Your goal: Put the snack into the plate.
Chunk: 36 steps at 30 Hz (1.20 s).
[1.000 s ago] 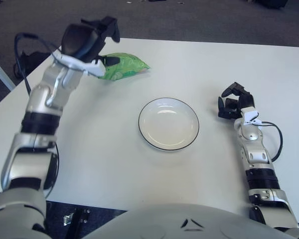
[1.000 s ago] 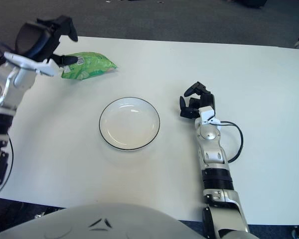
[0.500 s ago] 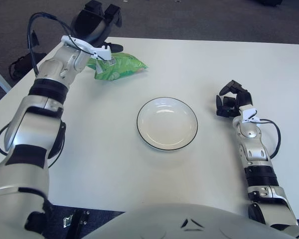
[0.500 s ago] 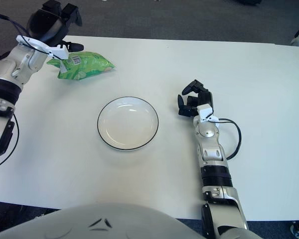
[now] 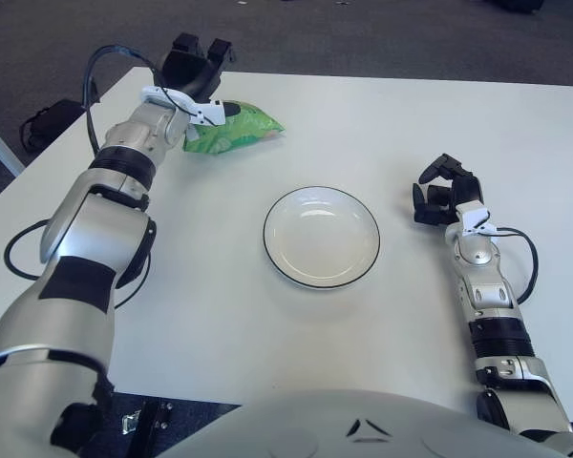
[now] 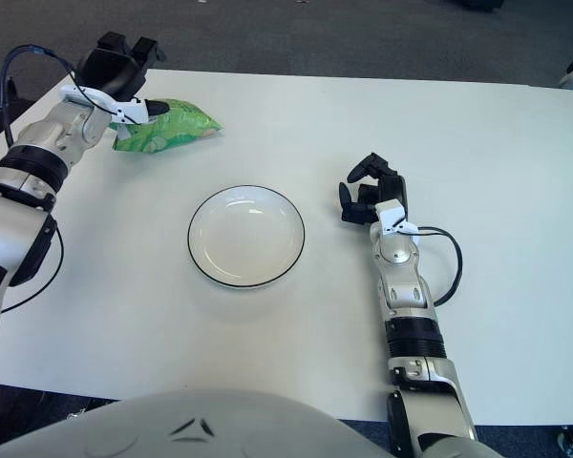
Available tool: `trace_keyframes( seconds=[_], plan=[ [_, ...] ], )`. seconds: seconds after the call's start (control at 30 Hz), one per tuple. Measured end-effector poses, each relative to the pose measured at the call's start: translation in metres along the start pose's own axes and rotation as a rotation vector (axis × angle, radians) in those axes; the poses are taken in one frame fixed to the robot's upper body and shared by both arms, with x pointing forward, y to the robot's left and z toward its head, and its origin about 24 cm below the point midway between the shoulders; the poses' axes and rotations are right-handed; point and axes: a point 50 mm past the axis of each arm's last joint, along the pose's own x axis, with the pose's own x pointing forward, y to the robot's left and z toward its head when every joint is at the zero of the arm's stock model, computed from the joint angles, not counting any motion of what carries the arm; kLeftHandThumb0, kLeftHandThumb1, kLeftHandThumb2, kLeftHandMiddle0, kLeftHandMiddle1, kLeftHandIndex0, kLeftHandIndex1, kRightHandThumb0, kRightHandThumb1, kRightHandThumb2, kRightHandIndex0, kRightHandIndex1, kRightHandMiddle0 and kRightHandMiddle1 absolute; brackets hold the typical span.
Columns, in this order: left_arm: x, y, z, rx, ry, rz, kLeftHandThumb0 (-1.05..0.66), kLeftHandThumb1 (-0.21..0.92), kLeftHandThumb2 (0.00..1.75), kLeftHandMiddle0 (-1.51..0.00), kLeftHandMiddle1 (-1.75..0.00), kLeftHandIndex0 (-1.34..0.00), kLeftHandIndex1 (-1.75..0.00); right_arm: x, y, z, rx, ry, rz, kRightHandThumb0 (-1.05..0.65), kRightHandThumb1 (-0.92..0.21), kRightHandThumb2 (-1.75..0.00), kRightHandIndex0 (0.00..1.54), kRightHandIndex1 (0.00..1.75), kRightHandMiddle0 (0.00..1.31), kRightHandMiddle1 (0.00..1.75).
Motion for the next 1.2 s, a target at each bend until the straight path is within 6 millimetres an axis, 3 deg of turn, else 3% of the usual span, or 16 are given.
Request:
trace_keyframes(
  seconds=[0.47, 0.73, 1.2],
  plan=[
    [-0.002, -0.025, 0.008, 0.021, 0.080, -0.181, -1.05, 0.92, 1.01, 0.00, -0.11, 0.00, -0.36, 0.001, 0.001, 0.000, -0.008, -0.003, 0.007, -0.49, -0.32, -1.32, 1.24, 1.75, 0.62, 1.75],
    [-0.003, -0.038, 0.012, -0.012, 0.170, -0.246, -1.05, 0.92, 1.06, 0.00, -0.01, 0.00, -0.27, 0.001, 0.000, 0.000, -0.022, -0.014, 0.015, -0.49, -0.32, -1.32, 1.24, 1.75, 0.62, 1.75],
    [-0.021, -0.072, 0.018, -0.098, 0.341, -0.365, -1.05, 0.92, 1.10, 0.00, 0.00, 0.00, -0.07, 0.002, 0.001, 0.000, -0.042, -0.023, 0.028, -0.48, -0.32, -1.31, 1.22, 1.75, 0.61, 1.75]
  ],
)
